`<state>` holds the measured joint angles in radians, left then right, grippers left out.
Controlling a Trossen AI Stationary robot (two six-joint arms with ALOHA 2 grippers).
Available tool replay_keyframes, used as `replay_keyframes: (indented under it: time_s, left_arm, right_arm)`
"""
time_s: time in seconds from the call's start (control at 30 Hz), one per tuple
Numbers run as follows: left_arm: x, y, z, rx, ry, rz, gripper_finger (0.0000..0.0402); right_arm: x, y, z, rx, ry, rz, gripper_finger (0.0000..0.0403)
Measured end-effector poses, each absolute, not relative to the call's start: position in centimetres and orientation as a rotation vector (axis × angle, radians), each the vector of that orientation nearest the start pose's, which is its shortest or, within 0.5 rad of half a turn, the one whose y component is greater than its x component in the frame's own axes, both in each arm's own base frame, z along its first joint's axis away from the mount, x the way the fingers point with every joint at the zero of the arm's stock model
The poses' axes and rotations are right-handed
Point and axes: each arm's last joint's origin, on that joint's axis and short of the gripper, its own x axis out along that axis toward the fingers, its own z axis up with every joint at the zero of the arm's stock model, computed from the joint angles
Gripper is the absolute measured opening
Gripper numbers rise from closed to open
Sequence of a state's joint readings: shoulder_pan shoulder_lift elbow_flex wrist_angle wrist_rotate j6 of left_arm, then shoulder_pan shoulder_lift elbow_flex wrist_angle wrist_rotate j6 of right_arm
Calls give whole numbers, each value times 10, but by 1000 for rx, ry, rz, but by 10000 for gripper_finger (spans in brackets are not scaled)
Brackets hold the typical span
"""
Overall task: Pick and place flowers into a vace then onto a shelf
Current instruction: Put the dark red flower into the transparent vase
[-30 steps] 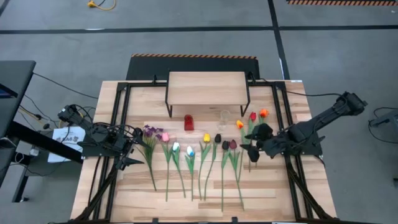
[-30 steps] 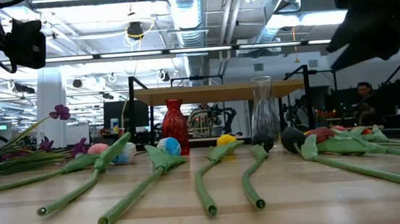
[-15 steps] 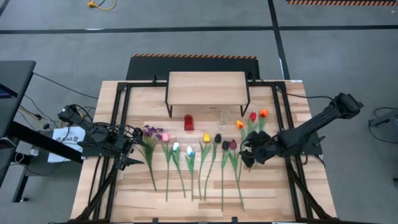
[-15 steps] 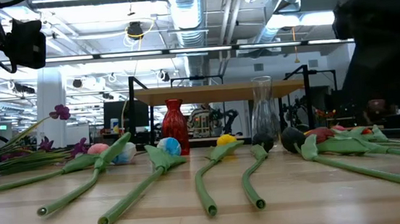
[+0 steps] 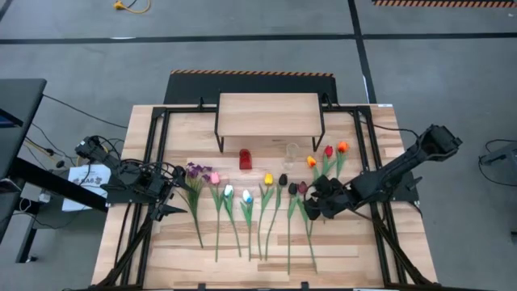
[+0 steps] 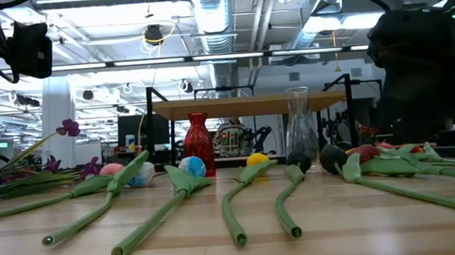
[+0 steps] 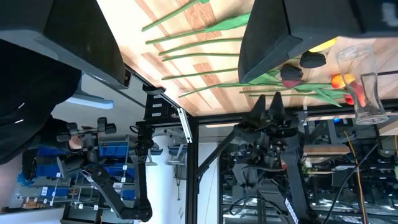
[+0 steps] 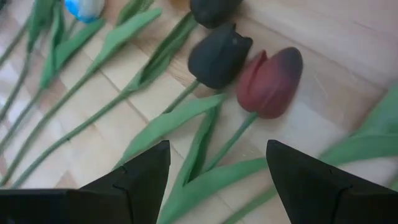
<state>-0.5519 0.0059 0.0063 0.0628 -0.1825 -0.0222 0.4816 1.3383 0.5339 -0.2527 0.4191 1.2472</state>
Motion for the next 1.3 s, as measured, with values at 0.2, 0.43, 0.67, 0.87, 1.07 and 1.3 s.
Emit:
replay_keyframes:
  time_s: [0.2, 0.43, 0.67, 0.87, 1.07, 1.3]
  left_arm:
    - [85, -46, 171, -45, -56, -370, 302]
    - [85, -46, 171, -45, -56, -370, 302]
    - [85, -46, 171, -45, -56, -370, 302]
    - [85, -46, 171, -45, -55, -370, 302]
    - [85, -46, 171, -45, -56, -370, 302]
    - [85, -46, 171, -45, -55, -370, 302]
  right_arm:
    - [202, 89, 134, 710, 834, -574, 260]
    - [209, 83, 124, 748, 859, -610, 260]
    - [217, 79, 117, 792, 870, -621, 260]
    - [218, 78, 117, 815, 869, -629, 260]
    - [217, 78, 116, 817, 873, -629, 260]
    - [217, 77, 116, 817, 878, -630, 260]
